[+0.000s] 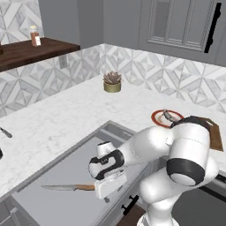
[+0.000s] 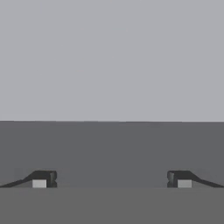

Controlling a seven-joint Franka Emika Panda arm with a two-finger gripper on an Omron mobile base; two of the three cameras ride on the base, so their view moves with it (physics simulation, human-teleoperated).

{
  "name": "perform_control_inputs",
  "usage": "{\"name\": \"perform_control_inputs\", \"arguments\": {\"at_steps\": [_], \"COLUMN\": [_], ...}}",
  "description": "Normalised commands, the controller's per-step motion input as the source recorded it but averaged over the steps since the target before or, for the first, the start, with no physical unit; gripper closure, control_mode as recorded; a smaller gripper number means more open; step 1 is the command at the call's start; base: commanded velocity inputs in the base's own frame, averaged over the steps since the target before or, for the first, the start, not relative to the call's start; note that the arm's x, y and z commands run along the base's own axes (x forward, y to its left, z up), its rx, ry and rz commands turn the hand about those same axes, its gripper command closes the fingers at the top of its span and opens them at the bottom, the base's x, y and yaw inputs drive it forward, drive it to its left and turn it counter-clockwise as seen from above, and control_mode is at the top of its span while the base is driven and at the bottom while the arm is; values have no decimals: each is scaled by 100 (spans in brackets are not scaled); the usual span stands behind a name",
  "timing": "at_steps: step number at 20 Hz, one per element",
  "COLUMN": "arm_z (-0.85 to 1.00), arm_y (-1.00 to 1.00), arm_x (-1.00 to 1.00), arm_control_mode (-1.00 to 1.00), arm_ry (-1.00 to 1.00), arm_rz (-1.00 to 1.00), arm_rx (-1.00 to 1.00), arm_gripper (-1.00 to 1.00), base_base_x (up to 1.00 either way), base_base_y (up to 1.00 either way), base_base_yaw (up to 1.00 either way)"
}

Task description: Pick up the knife from the drawer and place it on the cutting board. Then place the meat from the plate to the cutting board.

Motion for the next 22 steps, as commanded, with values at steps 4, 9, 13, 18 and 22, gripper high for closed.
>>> {"name": "perform_control_inputs", "arguments": {"at_steps": [4,9,13,18,22], "arm_z": [43,51,8,-7,0], "arm_y": [-48,12,33,37,27], "arm_x": [-70,29,41,48,78], "arm_control_mode": [-100,-100,-100,-100,-100], "arm_ry": [4,-15,-30,-10,8], "arm_rz": [0,9,20,21,15], "arm_rx": [0,0,-1,-2,0], "arm_gripper": [-100,-100,-100,-100,-100], "base_base_x": [0,0,0,0,0], "base_base_y": [0,0,0,0,0], "base_base_yaw": [0,0,0,0,0]}}
